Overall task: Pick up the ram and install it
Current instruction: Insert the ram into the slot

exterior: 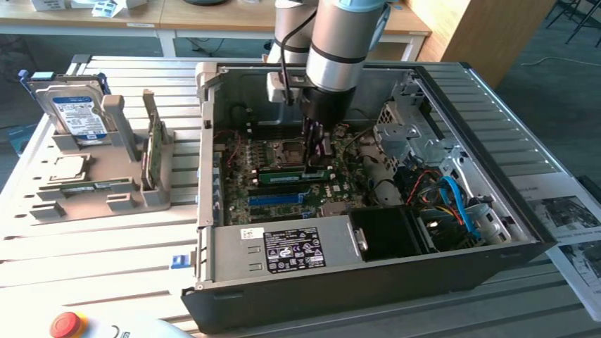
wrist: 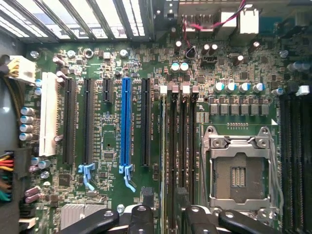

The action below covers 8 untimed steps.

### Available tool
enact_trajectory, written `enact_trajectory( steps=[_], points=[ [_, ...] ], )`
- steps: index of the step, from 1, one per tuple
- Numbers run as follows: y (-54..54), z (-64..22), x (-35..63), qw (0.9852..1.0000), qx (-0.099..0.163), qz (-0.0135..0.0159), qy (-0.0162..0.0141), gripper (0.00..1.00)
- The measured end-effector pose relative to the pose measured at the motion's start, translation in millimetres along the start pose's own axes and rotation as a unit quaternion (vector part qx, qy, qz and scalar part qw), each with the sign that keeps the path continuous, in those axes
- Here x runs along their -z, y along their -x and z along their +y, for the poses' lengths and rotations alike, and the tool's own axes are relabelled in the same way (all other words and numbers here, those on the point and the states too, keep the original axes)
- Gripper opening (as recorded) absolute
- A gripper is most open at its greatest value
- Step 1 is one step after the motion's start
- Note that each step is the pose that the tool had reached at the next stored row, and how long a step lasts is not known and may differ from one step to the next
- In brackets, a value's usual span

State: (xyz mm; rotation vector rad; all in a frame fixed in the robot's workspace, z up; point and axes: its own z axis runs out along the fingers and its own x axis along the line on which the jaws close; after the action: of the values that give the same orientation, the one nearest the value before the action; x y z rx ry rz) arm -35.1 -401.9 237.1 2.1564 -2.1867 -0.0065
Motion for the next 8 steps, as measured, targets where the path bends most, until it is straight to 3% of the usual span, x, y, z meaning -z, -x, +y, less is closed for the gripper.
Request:
enact_trajectory(
  steps=[8],
  points=[
    [-1.2,1.3,25.4,1.0000,0.000,0.0004,0.0000,0.31]
  ],
)
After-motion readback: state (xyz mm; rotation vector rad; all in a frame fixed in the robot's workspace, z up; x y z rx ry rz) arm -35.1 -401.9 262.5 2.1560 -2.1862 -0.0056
